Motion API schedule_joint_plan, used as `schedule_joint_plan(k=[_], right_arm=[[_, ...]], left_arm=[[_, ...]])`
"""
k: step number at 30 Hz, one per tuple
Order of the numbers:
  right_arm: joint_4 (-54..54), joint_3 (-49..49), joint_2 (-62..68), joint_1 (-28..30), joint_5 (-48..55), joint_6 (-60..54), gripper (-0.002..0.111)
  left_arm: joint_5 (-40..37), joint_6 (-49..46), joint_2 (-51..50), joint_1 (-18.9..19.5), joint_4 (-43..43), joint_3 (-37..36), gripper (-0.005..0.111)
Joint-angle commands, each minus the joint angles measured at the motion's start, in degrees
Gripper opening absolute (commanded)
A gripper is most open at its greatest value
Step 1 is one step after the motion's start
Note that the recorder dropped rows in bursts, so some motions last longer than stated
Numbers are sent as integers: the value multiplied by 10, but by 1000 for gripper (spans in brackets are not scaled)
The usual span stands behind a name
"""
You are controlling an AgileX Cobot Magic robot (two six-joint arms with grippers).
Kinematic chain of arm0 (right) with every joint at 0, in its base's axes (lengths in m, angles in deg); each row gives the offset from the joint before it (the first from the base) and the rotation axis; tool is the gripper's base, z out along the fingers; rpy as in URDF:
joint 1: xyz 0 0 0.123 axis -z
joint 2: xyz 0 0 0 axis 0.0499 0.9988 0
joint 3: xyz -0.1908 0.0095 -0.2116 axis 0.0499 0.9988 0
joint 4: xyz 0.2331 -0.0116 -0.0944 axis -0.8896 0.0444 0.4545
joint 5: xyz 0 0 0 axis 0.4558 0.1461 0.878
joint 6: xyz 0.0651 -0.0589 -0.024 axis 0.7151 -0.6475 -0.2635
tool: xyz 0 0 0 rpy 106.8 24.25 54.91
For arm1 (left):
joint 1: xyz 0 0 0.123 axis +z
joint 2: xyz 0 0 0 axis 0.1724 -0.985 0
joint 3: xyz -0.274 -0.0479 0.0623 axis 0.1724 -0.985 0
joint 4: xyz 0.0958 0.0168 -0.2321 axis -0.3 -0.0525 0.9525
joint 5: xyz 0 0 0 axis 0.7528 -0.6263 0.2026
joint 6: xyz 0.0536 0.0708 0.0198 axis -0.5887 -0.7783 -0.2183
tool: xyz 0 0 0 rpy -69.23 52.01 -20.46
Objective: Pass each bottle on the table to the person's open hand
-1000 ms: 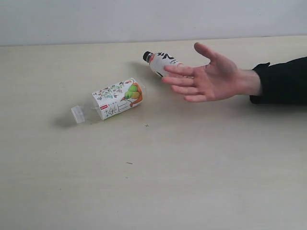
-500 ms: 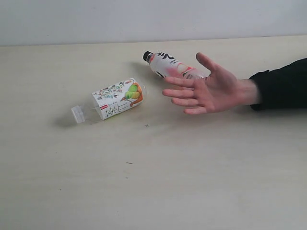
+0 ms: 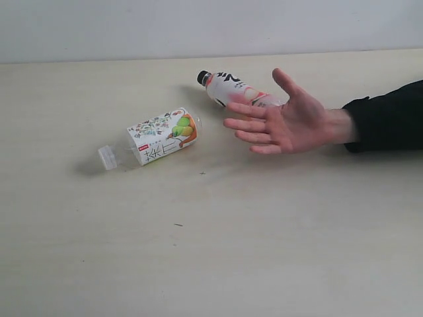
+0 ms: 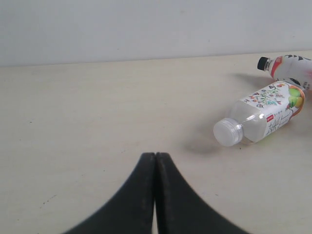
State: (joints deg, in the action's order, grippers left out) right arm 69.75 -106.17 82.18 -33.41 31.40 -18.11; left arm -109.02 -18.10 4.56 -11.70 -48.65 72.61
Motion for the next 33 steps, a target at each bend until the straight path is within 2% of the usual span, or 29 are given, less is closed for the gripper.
schedule_joint_plan(k=[1, 9, 13, 19, 23, 26, 30, 31, 33], right_arm=[[0, -17, 61, -1, -22, -6, 0], [3, -123, 229, -1, 77, -18, 0], [16, -225, 345, -1, 188, -28, 0], [122, -400, 513, -1, 335, -51, 0], [147, -495, 606, -1, 392, -88, 6], [147, -578, 692, -1, 437, -162, 10], [147, -660, 795, -1, 450, -226, 12], [147, -669, 807, -1, 451, -239, 14], [147, -689, 843, -4, 466, -270, 30]], left_arm=[[4, 2, 3, 1, -3, -2, 2], [4, 2, 3, 1, -3, -2, 2], [4, 2, 3, 1, -3, -2, 2], [4, 2, 3, 1, -3, -2, 2], [4, 2, 3, 1, -3, -2, 2], [4, 2, 3, 1, -3, -2, 2], [4, 2, 3, 1, -3, -2, 2], [4, 2, 3, 1, -3, -2, 2], [4, 2, 3, 1, -3, -2, 2]])
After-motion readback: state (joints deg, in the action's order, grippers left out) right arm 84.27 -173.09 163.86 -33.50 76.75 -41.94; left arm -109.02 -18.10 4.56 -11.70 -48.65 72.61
